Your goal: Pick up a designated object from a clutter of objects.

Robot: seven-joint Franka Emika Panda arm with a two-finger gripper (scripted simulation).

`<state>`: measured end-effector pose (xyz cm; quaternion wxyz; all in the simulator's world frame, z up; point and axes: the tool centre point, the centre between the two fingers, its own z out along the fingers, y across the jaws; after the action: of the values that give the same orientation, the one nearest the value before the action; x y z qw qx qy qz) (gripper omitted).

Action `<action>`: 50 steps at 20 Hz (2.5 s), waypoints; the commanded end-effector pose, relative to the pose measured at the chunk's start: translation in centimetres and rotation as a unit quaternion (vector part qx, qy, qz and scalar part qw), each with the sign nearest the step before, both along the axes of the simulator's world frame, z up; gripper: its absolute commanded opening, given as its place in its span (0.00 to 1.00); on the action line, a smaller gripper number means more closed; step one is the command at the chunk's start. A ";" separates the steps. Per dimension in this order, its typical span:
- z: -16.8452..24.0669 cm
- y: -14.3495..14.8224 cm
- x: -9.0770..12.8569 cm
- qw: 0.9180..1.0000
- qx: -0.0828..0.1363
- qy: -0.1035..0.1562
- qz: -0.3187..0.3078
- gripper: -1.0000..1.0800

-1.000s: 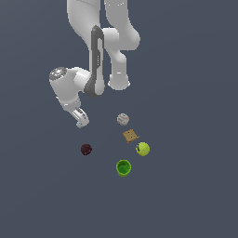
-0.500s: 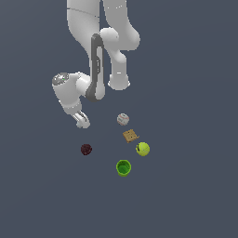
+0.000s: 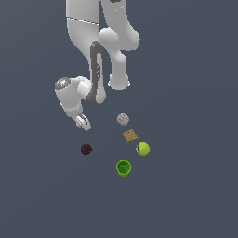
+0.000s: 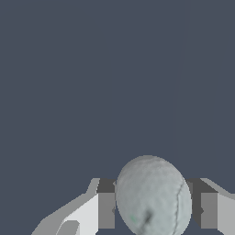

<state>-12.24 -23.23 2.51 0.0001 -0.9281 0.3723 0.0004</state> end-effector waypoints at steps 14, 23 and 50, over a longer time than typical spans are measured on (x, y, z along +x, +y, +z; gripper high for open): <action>0.6 0.0 0.2 1.000 0.000 -0.001 0.000 0.00; 5.0 0.4 1.6 1.000 0.000 -0.001 -0.001 0.00; 29.9 2.1 9.6 1.000 -0.002 0.000 -0.001 0.00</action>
<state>-3.13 -21.29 30.97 -0.0018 -0.9276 0.3736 -0.0002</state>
